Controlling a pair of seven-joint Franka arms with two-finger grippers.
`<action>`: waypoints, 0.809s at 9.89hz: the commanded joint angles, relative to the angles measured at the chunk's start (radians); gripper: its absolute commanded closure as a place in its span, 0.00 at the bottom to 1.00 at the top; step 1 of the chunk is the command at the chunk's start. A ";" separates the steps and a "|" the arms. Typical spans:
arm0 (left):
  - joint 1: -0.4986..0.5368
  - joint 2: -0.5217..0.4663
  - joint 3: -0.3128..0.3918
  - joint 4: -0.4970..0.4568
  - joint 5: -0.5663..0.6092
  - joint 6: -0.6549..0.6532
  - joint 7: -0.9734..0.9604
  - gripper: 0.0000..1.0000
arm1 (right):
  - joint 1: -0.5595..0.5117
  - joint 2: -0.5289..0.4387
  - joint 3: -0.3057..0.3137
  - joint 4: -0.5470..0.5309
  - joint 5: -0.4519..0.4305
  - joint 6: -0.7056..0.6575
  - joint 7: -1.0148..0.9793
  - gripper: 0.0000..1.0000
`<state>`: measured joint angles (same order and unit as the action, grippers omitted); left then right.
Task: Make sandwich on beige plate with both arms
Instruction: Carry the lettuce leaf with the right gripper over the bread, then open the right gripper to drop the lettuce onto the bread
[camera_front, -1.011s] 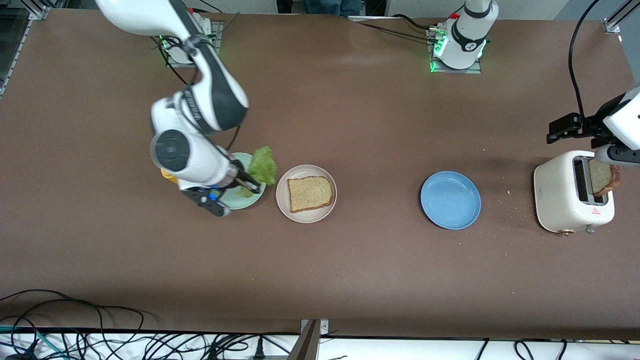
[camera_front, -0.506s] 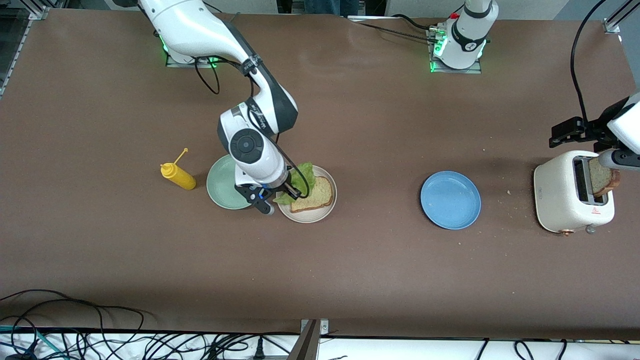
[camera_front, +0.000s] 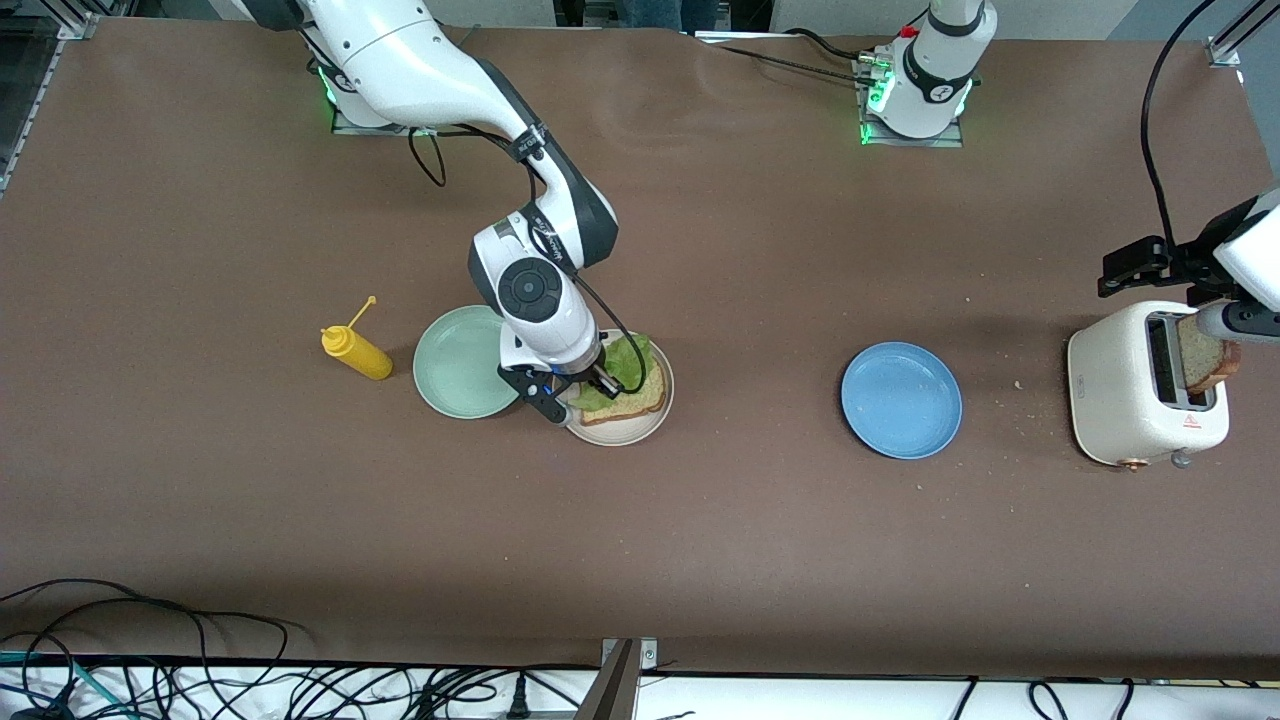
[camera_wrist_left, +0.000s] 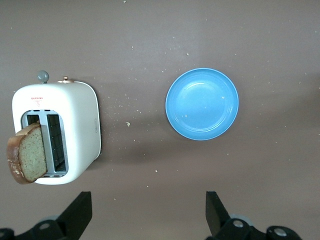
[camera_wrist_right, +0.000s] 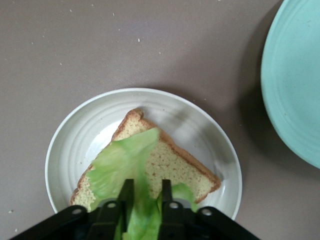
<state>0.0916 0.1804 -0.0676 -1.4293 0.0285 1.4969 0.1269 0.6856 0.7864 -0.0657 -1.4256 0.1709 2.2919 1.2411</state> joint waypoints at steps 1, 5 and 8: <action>0.007 0.016 -0.003 0.029 -0.004 -0.004 0.022 0.00 | 0.006 -0.009 -0.016 0.017 -0.019 -0.005 0.009 0.00; 0.005 0.016 -0.004 0.029 -0.004 -0.004 0.019 0.00 | -0.004 -0.097 -0.075 0.019 -0.018 -0.126 -0.060 0.00; 0.007 0.016 -0.004 0.029 -0.004 -0.004 0.017 0.00 | -0.023 -0.173 -0.146 0.019 -0.004 -0.248 -0.234 0.00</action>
<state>0.0916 0.1820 -0.0685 -1.4292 0.0285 1.4969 0.1269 0.6783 0.6625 -0.1909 -1.3996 0.1665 2.1110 1.0947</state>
